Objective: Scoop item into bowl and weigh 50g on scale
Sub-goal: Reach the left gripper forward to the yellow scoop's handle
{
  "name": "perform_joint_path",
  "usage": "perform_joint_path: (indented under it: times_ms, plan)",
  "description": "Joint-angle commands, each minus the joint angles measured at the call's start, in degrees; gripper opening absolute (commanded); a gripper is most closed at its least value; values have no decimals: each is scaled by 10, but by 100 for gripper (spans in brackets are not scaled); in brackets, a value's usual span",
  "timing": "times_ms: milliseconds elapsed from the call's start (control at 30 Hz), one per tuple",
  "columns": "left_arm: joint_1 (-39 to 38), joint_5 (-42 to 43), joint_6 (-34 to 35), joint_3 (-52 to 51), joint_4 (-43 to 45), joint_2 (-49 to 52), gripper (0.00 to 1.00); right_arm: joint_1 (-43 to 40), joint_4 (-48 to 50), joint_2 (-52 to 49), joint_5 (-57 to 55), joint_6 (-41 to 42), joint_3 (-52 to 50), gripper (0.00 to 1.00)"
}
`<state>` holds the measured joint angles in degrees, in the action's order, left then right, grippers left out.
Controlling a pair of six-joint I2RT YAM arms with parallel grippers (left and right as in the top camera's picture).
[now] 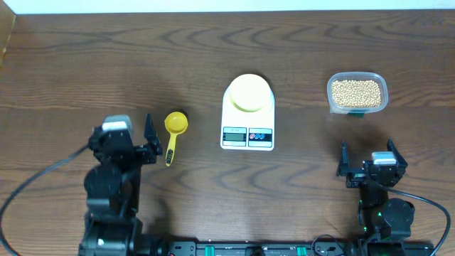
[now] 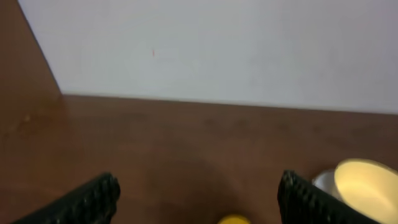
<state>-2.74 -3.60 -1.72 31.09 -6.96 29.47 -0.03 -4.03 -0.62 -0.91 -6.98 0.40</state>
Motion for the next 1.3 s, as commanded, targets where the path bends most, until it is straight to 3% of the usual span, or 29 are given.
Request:
perform_joint_path:
  times_ms: [0, 767, 1267]
  plan:
    - [-1, -10, -6, 80, -46, 58, 83, -7, -3, 3, 0, -8, -1, 99]
    - [-1, -10, 27, 478, -461, 391, 84, -7, -3, 3, 0, -8, -1, 99]
    - [-1, 3, 35, 499, -495, 618, 83, -7, -3, 1, 0, -8, -1, 99]
